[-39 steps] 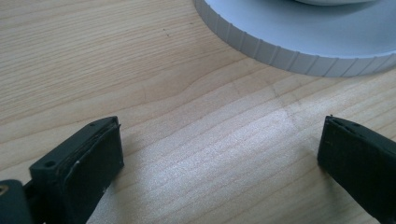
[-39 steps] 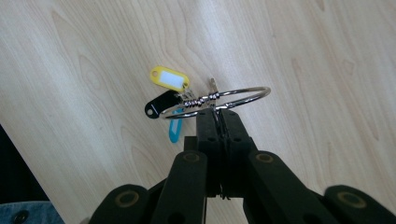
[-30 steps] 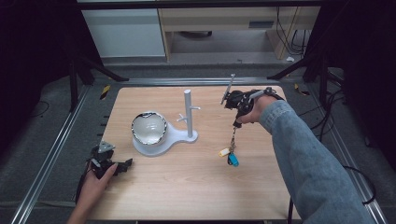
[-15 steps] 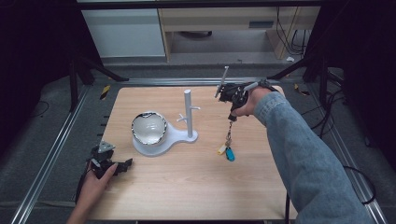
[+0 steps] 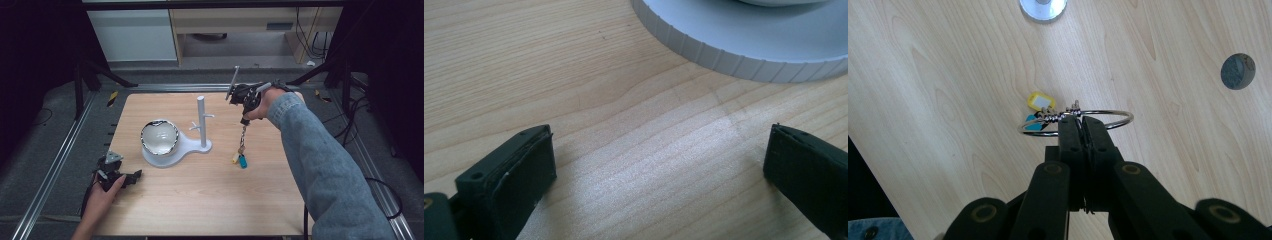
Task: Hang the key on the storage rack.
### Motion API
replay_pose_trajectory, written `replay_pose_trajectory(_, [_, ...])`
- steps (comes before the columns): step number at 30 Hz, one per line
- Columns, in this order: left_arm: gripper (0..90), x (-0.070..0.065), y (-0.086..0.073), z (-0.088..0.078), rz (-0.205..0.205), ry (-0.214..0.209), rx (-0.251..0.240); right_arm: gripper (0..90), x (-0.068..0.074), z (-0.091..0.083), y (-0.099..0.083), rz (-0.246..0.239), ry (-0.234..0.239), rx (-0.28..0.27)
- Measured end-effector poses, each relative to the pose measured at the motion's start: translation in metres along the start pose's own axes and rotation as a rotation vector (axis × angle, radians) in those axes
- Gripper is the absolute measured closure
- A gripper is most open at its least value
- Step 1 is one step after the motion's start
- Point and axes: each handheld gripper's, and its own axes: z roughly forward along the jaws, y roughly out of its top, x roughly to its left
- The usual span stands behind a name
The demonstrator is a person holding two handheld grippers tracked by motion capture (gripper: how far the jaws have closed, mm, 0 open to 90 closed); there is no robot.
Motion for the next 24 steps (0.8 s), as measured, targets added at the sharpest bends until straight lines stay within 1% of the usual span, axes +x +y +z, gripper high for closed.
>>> replay_pose_trajectory(5, [0.0, 0.000, 0.000, 0.000, -0.002, 0.000, 0.000, 88.4, -0.001, -0.004, 0.005, -0.005, 0.000, -0.006])
replay_pose_trajectory(8, [0.0, 0.000, 0.000, 0.000, -0.003, 0.001, 0.000, 88.4, 0.001, -0.005, 0.009, -0.011, 0.002, 0.006])
replay_pose_trajectory(13, [0.0, 0.000, 0.000, 0.000, -0.004, 0.001, 0.000, 88.4, 0.002, -0.008, 0.015, -0.020, 0.001, 0.007])
replay_pose_trajectory(20, [0.0, 0.000, 0.000, 0.000, -0.003, 0.001, 0.000, 88.4, 0.002, -0.009, 0.019, -0.028, 0.002, 0.008])
replay_pose_trajectory(24, [0.0, 0.000, 0.000, 0.000, -0.003, 0.001, 0.001, 88.4, 0.003, -0.013, 0.020, -0.030, -0.002, 0.006])
